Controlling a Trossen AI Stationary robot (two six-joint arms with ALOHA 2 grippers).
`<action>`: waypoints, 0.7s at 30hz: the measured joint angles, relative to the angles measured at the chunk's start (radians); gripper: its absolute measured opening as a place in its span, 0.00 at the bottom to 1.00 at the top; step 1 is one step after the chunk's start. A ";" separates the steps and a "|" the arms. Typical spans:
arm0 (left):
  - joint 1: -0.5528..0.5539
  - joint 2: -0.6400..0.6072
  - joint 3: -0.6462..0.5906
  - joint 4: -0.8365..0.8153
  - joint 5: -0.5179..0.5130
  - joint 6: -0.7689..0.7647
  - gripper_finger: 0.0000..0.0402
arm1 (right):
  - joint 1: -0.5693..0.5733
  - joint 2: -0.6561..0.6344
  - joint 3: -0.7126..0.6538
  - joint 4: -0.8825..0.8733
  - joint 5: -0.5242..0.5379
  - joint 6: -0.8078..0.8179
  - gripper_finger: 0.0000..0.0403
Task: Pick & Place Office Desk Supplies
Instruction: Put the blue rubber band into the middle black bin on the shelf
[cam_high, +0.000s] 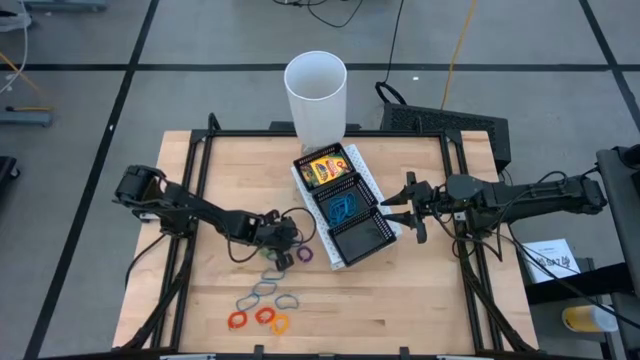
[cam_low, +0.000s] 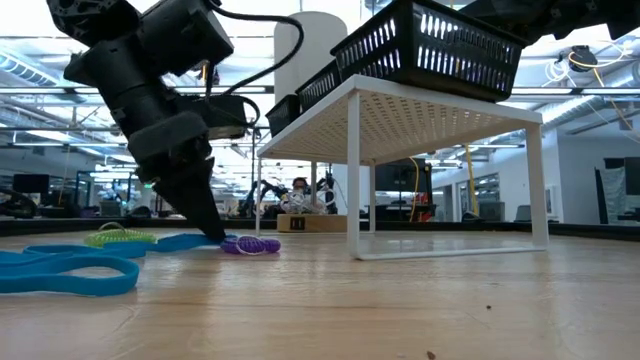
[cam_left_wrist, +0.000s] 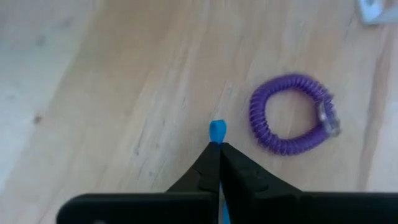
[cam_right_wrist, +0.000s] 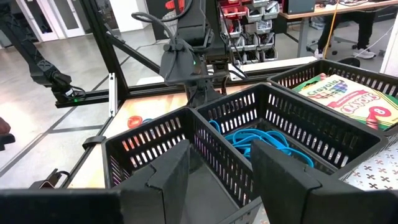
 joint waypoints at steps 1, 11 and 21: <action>0.000 -0.008 0.001 0.002 -0.006 0.000 0.03 | 0.000 0.000 0.000 0.000 0.000 0.000 0.40; -0.004 -0.231 0.008 0.000 -0.107 0.081 0.01 | 0.000 0.000 0.000 0.014 0.000 0.000 0.40; -0.036 -0.448 0.008 0.257 -0.171 0.300 0.01 | 0.000 0.069 0.001 0.215 0.000 -0.008 0.40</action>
